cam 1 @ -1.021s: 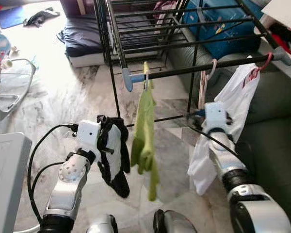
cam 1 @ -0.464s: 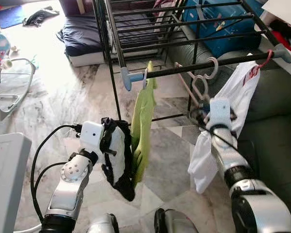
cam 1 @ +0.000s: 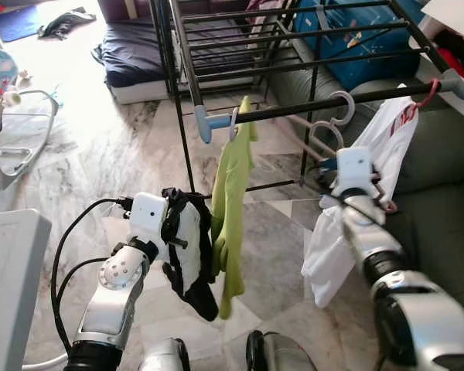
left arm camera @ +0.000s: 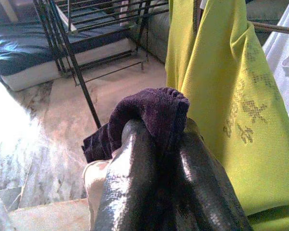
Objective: Hang hanger
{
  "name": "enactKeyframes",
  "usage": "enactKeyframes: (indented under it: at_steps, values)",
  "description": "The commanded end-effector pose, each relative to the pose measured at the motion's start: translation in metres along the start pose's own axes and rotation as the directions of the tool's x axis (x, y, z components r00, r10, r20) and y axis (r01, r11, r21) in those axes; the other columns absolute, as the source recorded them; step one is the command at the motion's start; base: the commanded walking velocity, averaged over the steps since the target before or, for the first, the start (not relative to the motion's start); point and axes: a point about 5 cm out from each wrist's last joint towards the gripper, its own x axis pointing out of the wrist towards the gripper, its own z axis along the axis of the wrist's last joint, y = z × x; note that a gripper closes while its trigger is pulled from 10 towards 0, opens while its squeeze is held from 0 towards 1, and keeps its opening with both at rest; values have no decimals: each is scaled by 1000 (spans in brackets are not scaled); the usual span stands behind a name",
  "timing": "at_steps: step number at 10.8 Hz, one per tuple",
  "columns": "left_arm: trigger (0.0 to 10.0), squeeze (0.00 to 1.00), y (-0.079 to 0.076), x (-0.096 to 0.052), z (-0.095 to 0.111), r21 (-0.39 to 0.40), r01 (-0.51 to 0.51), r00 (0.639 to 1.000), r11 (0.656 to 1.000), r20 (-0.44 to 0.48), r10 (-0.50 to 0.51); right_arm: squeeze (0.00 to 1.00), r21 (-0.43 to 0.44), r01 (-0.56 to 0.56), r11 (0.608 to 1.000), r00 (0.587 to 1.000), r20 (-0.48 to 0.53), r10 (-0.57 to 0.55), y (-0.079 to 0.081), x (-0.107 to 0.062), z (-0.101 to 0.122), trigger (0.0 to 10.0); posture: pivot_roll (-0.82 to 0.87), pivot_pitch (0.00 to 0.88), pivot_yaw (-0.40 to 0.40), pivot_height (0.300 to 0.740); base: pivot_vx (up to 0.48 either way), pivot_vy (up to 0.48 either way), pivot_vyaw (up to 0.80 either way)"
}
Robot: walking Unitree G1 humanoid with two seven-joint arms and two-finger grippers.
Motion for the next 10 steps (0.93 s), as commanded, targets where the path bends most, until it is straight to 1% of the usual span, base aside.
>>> enactKeyframes:
  at_steps: [1,2,3,5,6,7,10]
  values:
    - [10000,0,-1,2,6,18,11,1000,1000,18,-12,0,-3,0,1000,1000,-10,0,-5,3,3,10000,6,130,-19,740,0,0,0]
    - [10000,0,-1,2,5,18,12,1000,1000,13,-12,0,-26,6,1000,1000,0,-6,-12,7,8,10000,4,129,-19,740,0,0,0]
    - [10000,0,-1,2,5,19,13,1000,1000,11,-13,0,-30,-1,1000,1000,-10,1,-14,8,8,10000,3,129,-19,740,0,0,0]
    - [10000,0,-2,2,5,21,16,1000,1000,7,-16,0,-45,-58,997,996,-67,55,-13,9,4,10000,5,129,-19,740,0,0,0]
    - [10000,0,-1,2,4,25,18,1000,1000,2,-18,0,-89,-149,985,983,-120,138,-8,8,-2,10000,11,130,-17,740,0,0,0]
    - [10000,0,-1,1,4,28,18,1000,999,-2,-18,0,-92,-172,981,979,-130,159,-9,8,-1,10000,12,130,-16,740,0,0,0]
    - [10000,0,-2,2,3,29,21,1000,999,-6,-21,0,-92,-167,982,980,-123,155,-12,11,4,10000,9,129,-15,740,0,0,0]
